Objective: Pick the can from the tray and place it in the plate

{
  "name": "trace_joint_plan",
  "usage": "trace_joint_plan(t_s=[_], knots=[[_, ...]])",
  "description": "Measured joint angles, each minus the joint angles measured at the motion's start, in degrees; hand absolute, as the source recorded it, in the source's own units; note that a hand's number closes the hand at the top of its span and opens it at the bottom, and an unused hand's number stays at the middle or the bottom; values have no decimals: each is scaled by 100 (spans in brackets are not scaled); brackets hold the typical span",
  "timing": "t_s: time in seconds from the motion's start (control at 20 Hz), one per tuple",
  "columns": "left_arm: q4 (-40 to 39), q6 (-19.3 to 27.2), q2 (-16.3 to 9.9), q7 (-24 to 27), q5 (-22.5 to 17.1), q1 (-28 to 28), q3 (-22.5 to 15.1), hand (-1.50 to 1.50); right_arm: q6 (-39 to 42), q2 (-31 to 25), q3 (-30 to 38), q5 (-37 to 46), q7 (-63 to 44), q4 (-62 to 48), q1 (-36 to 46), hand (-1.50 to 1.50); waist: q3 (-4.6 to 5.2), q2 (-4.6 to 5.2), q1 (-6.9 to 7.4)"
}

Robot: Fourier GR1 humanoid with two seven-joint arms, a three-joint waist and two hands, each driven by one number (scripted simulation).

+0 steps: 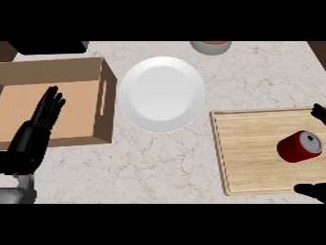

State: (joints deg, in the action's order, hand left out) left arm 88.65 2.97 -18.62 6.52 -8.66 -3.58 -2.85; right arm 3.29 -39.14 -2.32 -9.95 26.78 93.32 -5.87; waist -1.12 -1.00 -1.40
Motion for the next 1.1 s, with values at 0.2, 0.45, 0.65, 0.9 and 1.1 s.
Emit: trace_joint_plan(t_s=[0.2, 0.45, 0.65, 0.9, 1.1], knots=[[20, -29, -8, 4, 12, 15, 9, 0, 119, -657, 174, 384, -280, 116, -204, -150, 10, 2, -1], [96, -7, -4, -120, 33, 37, 4, 0, 373, -1395, 145, 948, -717, 310, -498, -150, 22, 7, 17], [2, -30, 34, -69, 47, -51, 24, 0, 561, -1633, 67, 1166, -1137, 374, -548, -150, 18, 16, 55], [16, -87, 48, -77, 87, -58, -12, 0, 736, -1808, -14, 1410, -1659, 356, -499, -150, 17, 21, 123], [-75, -118, 65, -130, 65, -180, 32, 0, 801, -1825, -147, 1694, -1965, 295, -373, -150, 18, 30, 139]])
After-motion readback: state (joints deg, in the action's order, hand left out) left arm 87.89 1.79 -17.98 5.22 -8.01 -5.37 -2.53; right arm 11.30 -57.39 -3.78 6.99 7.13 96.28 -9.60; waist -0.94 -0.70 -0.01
